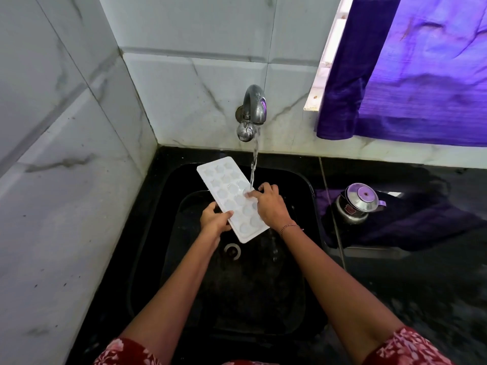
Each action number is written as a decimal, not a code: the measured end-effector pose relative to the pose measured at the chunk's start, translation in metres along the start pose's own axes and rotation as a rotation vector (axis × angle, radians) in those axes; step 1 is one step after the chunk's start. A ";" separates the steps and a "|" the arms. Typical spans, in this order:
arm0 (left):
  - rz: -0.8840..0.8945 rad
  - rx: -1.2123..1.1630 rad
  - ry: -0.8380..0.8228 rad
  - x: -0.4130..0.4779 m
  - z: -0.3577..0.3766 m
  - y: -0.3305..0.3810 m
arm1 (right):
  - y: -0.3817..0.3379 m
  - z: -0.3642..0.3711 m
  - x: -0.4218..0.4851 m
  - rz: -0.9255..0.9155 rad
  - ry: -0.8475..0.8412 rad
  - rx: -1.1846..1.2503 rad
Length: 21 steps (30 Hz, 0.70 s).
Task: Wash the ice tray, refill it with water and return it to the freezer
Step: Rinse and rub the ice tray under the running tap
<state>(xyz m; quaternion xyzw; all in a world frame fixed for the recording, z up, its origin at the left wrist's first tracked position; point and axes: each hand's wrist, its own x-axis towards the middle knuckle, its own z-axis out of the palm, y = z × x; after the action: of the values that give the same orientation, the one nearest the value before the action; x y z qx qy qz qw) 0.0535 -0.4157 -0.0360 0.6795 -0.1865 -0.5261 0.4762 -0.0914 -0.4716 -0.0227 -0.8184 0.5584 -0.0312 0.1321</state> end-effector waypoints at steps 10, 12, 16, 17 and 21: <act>0.002 -0.018 -0.039 -0.004 -0.008 0.009 | -0.007 -0.009 -0.001 -0.034 0.045 -0.172; 0.002 -0.027 -0.044 -0.005 -0.008 0.011 | -0.008 -0.011 -0.001 -0.025 0.061 -0.184; 0.002 -0.030 -0.051 -0.006 -0.008 0.013 | -0.008 -0.014 -0.003 -0.050 0.041 -0.188; 0.001 -0.031 -0.052 -0.006 -0.008 0.013 | -0.008 -0.015 -0.003 -0.046 0.049 -0.201; -0.005 -0.045 -0.066 -0.008 -0.007 0.015 | -0.007 -0.017 -0.003 -0.045 0.042 -0.231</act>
<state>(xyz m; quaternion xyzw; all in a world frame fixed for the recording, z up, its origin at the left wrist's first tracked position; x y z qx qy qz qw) 0.0602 -0.4137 -0.0187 0.6513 -0.1886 -0.5533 0.4838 -0.0894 -0.4692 -0.0039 -0.8397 0.5423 0.0132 0.0246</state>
